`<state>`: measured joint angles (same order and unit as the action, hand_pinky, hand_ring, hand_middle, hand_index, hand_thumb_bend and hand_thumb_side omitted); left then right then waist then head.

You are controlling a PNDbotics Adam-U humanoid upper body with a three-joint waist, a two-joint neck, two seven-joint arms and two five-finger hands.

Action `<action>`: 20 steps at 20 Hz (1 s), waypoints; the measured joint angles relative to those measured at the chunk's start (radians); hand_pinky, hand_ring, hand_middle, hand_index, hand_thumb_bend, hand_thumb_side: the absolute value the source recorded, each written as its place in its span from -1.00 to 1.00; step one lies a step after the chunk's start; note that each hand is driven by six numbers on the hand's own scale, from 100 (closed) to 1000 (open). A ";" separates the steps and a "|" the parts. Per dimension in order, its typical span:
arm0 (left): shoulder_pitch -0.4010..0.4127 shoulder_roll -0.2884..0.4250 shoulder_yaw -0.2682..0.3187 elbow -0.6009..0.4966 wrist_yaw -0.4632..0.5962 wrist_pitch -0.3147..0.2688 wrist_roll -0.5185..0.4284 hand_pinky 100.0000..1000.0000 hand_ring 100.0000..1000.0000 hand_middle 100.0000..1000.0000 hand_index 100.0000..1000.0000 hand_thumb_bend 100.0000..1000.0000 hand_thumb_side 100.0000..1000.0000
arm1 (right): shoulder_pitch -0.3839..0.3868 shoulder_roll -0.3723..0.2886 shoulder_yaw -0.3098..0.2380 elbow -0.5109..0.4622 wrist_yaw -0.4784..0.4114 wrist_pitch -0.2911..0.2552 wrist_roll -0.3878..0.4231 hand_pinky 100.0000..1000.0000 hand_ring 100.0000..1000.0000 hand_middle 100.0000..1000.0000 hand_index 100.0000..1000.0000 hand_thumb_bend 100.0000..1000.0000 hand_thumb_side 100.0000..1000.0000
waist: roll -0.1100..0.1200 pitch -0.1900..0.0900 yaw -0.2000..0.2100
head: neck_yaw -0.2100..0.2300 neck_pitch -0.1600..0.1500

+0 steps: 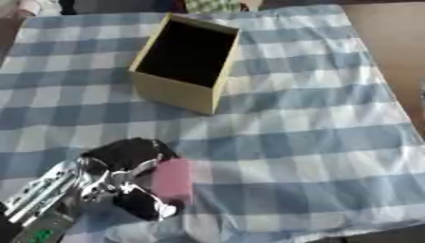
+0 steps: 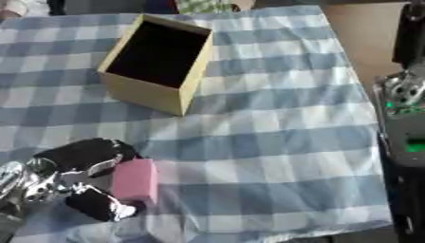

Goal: Pick up objects on the table and place them in the box.

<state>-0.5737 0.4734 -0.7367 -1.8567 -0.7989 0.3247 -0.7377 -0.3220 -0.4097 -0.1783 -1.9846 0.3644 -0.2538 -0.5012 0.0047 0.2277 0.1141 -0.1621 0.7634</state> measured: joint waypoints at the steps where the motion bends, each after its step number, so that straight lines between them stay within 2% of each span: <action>1: 0.000 0.000 0.000 -0.003 -0.005 -0.001 0.001 -0.08 0.11 0.08 0.57 -0.56 -0.18 | 0.000 0.000 0.000 0.000 0.000 0.000 0.000 0.67 0.29 0.19 0.42 -1.00 0.98 | 0.000 0.000 0.000 | 0.000 0.000; 5: -0.007 0.001 0.001 -0.033 -0.026 -0.006 0.012 -0.26 0.06 0.03 0.49 -0.79 -0.24 | 0.001 0.000 0.000 0.000 0.000 0.002 -0.002 0.67 0.29 0.18 0.42 -1.00 0.98 | 0.000 0.000 0.000 | -0.002 0.000; 8: -0.011 0.005 0.009 -0.066 -0.037 -0.007 0.017 -0.26 0.06 0.04 0.49 -0.78 -0.16 | 0.002 0.000 0.000 0.000 0.000 0.004 -0.004 0.67 0.29 0.18 0.42 -1.00 0.98 | 0.001 0.000 0.000 | -0.005 0.000; 15: -0.067 0.041 0.031 -0.120 0.000 -0.017 -0.023 -0.27 0.05 0.06 0.51 -0.83 -0.15 | 0.006 0.000 -0.005 0.000 0.000 0.006 -0.006 0.66 0.29 0.18 0.42 -1.00 0.98 | 0.006 -0.003 0.004 | -0.014 0.000; 19: -0.092 0.067 0.044 -0.124 0.032 -0.016 -0.050 -0.17 0.15 0.14 0.56 -0.75 0.03 | 0.010 0.000 -0.006 0.000 0.000 0.008 -0.009 0.67 0.29 0.18 0.42 -1.00 0.98 | 0.007 -0.007 0.007 | -0.017 0.000; 20: -0.096 0.073 0.044 -0.124 0.038 -0.014 -0.060 -0.11 0.23 0.22 0.61 -0.68 0.19 | 0.011 0.000 -0.006 0.000 0.000 0.008 -0.009 0.67 0.29 0.18 0.42 -1.00 0.98 | 0.007 -0.007 0.007 | -0.017 0.000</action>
<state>-0.6697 0.5461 -0.6923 -1.9805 -0.7609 0.3108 -0.7979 -0.3112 -0.4097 -0.1843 -1.9846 0.3648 -0.2458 -0.5098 0.0113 0.2203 0.1215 -0.1789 0.7635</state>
